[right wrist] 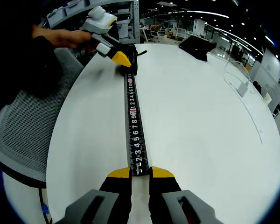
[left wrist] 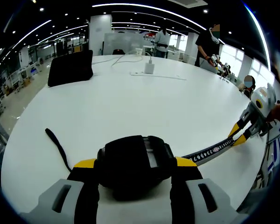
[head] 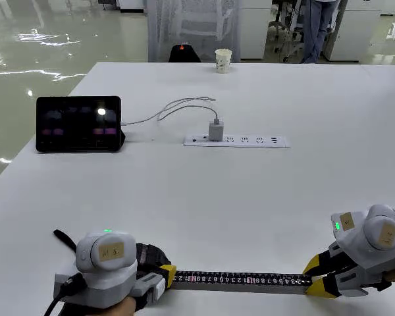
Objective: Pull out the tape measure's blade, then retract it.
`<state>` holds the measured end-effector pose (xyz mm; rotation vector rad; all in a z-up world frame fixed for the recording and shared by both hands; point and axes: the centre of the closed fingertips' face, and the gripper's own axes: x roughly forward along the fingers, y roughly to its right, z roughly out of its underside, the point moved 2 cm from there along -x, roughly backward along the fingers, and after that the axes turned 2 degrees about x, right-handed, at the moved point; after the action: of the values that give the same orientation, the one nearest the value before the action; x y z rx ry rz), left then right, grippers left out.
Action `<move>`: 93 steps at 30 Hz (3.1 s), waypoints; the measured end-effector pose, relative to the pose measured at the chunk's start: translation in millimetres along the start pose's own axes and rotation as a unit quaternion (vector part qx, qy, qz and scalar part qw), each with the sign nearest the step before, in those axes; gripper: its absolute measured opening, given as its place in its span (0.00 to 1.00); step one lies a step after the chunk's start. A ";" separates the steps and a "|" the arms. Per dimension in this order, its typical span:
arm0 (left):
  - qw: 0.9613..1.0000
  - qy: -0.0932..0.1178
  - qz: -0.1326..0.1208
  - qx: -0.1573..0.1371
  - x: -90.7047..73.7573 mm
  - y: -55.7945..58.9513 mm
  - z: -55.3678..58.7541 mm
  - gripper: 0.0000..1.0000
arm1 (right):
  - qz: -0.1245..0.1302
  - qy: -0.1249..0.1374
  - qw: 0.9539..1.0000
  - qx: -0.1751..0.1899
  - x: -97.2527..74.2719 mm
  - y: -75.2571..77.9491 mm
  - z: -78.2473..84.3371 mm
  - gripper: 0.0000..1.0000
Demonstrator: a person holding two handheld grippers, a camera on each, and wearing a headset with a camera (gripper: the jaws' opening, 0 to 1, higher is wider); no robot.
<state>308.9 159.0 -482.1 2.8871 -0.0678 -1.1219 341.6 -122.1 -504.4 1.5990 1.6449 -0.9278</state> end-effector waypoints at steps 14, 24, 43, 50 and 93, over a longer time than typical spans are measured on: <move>1.000 0.000 0.005 -0.001 0.1 -0.4 -0.5 0.56 | -0.003 0.003 1.000 0.002 3.0 0.3 -5.1 0.09; 1.000 0.000 0.010 -0.002 0.4 -0.4 0.1 0.56 | -0.004 0.002 1.000 0.001 3.5 1.0 -5.1 0.09; 1.000 -0.002 0.017 0.000 0.1 0.1 0.0 0.56 | -0.006 0.003 1.000 -0.001 7.6 0.0 -12.1 0.09; 1.000 -0.002 0.019 0.000 -0.3 0.1 -0.1 0.56 | -0.008 0.006 1.000 -0.002 10.6 -0.8 -16.4 0.09; 1.000 -0.005 0.027 -0.002 -0.8 -0.4 0.5 0.56 | -0.017 0.021 1.000 -0.006 31.1 -5.1 -49.5 0.10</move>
<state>308.0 159.5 -481.9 2.8573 -0.1425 -1.1259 336.3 -63.6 -504.0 1.5976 1.7081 -0.9035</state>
